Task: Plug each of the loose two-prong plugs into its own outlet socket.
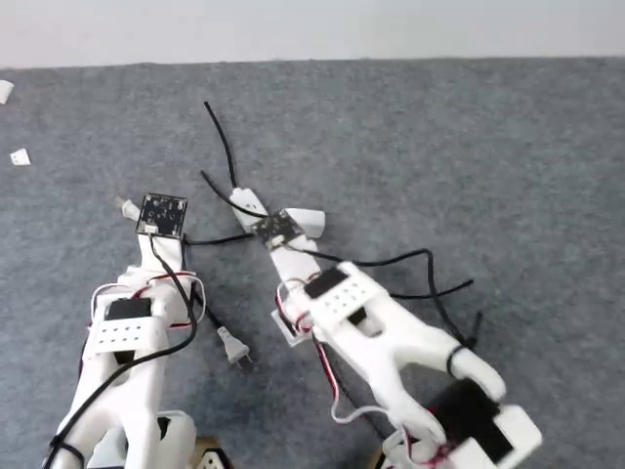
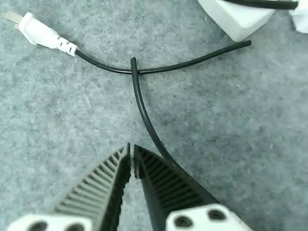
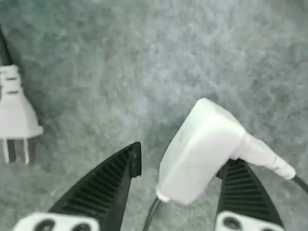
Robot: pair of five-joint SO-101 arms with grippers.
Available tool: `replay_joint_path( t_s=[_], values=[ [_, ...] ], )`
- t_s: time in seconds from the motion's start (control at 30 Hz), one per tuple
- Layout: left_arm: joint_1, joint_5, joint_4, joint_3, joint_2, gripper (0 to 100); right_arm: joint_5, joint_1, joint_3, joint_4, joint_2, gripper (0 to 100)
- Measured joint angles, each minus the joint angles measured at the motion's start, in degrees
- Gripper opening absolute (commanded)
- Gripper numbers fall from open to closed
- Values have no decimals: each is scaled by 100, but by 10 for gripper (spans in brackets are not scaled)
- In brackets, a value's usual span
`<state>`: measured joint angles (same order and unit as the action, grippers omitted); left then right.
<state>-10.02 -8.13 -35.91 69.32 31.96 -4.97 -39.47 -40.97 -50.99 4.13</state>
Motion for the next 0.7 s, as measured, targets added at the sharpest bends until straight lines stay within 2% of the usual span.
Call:
replay_joint_path(
  t_s=[0.1,0.27,0.5,0.7],
  values=[
    [0,0,0,0,0,15,0,158,563,-440,-527,205],
    [0,0,0,0,0,15,0,501,1055,-730,-993,0],
    [0,0,44,0,0,15,0,1064,1116,-949,-976,8],
    [0,-9,202,0,0,15,369,2233,1125,-1635,-123,8]
  ],
)
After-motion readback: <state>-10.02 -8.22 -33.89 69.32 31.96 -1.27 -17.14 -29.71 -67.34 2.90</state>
